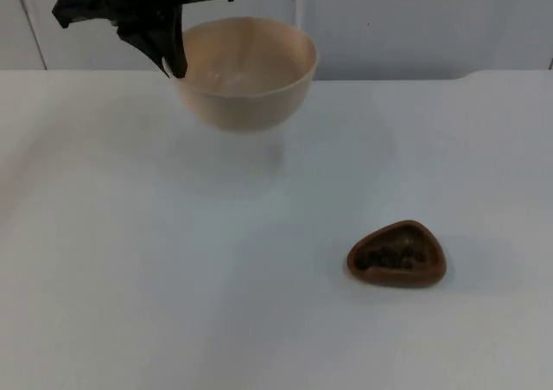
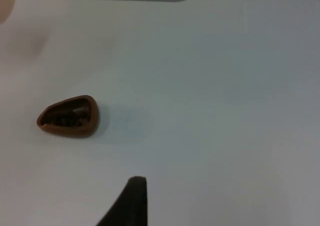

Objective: Pick up the bowl with the left hand and pour the coffee beans from the cup into the bowl with the right hand.

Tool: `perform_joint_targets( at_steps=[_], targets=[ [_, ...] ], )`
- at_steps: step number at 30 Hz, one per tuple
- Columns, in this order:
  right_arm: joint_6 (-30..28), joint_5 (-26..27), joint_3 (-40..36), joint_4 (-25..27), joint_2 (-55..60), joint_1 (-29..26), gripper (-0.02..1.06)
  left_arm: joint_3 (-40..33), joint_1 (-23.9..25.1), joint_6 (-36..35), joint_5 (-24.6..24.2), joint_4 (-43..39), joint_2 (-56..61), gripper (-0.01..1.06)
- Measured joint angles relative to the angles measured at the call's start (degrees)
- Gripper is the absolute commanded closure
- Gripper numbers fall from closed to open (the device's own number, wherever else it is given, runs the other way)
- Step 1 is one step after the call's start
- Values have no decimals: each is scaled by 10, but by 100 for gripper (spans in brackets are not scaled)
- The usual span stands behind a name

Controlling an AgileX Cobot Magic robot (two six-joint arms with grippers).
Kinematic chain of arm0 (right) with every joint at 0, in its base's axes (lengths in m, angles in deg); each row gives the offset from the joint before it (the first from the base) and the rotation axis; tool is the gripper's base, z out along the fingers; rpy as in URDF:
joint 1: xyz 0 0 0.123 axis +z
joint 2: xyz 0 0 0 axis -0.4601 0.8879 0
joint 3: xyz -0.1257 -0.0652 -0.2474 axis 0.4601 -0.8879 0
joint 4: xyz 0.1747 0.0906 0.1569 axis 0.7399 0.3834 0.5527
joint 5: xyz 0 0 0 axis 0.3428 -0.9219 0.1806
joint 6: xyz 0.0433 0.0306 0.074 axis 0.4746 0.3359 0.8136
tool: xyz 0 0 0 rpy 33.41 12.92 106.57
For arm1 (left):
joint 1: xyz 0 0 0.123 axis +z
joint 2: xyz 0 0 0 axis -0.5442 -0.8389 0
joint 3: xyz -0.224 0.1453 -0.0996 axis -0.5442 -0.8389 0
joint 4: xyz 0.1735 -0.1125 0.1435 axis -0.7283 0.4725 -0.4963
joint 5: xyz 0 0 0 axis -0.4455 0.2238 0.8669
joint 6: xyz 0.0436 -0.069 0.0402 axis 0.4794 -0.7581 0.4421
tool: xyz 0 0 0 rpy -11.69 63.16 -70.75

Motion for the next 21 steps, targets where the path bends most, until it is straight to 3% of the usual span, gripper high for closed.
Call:
perform_joint_targets(
  at_steps=[4, 9, 14, 21],
  targets=[
    [0, 0, 0, 0, 0, 0, -1, -33, -4, 17, 7, 3, 23, 105],
    [0, 0, 0, 0, 0, 0, -1, -137, -5, 46, 56, 6, 85, 105],
    [0, 0, 0, 0, 0, 0, -1, -227, -7, 95, 78, 31, 140, 105],
    [0, 0, 0, 0, 0, 0, -1, -325, -13, 112, 117, 35, 179, 105]
  ],
)
